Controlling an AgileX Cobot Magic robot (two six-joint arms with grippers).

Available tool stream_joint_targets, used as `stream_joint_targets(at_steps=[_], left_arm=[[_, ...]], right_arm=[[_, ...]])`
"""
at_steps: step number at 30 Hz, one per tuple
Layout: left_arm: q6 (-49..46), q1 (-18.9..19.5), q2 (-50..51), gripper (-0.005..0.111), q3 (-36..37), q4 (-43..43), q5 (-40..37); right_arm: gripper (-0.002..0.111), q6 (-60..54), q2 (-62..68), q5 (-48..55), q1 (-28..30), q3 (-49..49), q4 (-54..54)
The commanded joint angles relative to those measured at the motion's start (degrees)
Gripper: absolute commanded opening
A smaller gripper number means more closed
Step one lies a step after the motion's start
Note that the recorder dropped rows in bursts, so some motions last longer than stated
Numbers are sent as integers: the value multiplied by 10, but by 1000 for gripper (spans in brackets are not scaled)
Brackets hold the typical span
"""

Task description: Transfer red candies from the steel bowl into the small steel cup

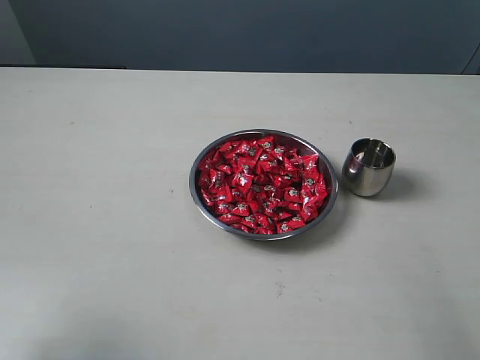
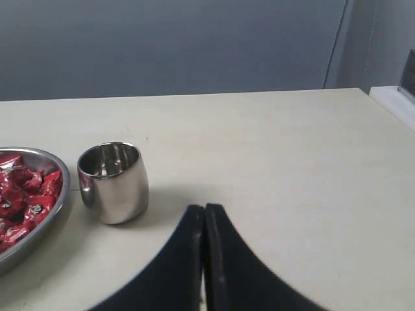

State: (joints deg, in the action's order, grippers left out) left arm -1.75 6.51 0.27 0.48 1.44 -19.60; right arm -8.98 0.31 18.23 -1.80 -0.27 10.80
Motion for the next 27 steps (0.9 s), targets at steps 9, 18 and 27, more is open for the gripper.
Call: stream_joint_targets(at_steps=[9,18,27], left_arm=[[1,-3,-3,0,-5,1,3],[1,-3,-3,0,-5,1,3],[1,-3,-3,0,-5,1,3]], right_arm=[[-1,-1,60,-11,3,3,0],[-1,-1,100,-6,3,-74,1],[-1,-1,191,-6,3,-203,2]])
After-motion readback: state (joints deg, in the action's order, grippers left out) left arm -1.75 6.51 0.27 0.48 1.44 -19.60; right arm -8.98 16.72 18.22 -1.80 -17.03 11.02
